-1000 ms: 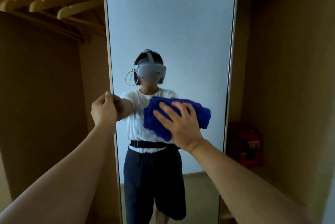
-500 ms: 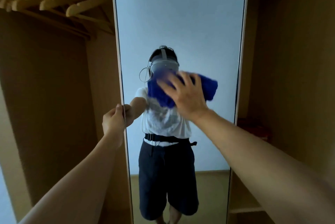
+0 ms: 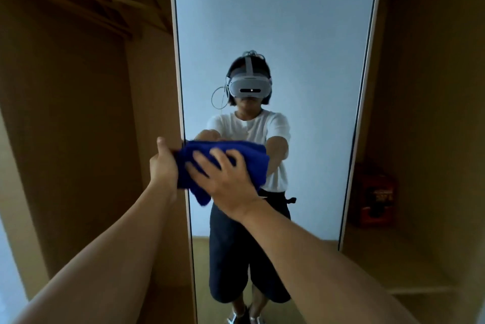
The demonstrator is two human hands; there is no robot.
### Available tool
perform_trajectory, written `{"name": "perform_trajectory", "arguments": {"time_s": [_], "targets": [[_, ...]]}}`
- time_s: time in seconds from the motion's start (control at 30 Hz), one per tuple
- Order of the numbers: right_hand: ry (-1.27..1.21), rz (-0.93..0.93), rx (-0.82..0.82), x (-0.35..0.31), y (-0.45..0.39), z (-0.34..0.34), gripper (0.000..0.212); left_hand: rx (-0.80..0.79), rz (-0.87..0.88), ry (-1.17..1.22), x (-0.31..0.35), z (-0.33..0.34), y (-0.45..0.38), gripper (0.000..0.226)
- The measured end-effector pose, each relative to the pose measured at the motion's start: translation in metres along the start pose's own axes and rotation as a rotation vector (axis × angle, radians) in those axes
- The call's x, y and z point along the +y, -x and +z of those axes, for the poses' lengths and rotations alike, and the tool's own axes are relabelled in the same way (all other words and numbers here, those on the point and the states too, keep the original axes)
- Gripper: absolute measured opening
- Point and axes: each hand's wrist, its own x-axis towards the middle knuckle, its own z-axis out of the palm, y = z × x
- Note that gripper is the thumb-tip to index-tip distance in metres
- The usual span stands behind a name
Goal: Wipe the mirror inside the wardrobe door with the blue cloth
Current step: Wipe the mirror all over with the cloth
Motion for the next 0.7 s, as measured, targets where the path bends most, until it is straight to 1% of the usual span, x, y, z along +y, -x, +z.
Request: {"name": "perform_trajectory", "arguments": {"time_s": [0.1, 0.23, 0.3, 0.37, 0.4, 0.5, 0.57, 0.63, 0.7], "targets": [[-0.061, -0.093, -0.089, -0.017, 0.04, 0.009, 0.041, 0.01, 0.0, -0.005, -0.001, 0.001, -0.002, 0.051], [-0.088, -0.216, -0.203, -0.017, 0.084, 0.011, 0.04, 0.053, 0.035, -0.053, 0.0, 0.007, 0.001, 0.044], [-0.074, -0.303, -0.226, -0.006, 0.096, 0.007, 0.04, 0.058, 0.055, -0.058, -0.001, 0.007, 0.004, 0.042], [-0.065, -0.361, -0.199, 0.01, 0.097, 0.001, 0.038, 0.07, 0.086, -0.081, -0.003, 0.008, 0.006, 0.043], [-0.06, -0.36, -0.171, 0.02, 0.094, -0.002, 0.037, 0.081, 0.095, -0.099, -0.004, 0.009, 0.007, 0.043], [-0.016, -0.273, -0.063, 0.056, 0.072, -0.015, 0.038, 0.082, 0.14, -0.141, -0.011, 0.009, 0.007, 0.029], [0.009, -0.193, 0.028, 0.082, 0.051, -0.026, 0.041, 0.078, 0.166, -0.146, -0.014, 0.008, 0.006, 0.03], [0.044, -0.123, 0.103, 0.107, 0.027, -0.037, 0.038, 0.081, 0.177, -0.159, -0.014, 0.007, 0.006, 0.028], [0.083, -0.039, 0.119, 0.13, 0.004, -0.046, 0.041, 0.087, 0.182, -0.169, -0.014, 0.008, 0.006, 0.029]]}}
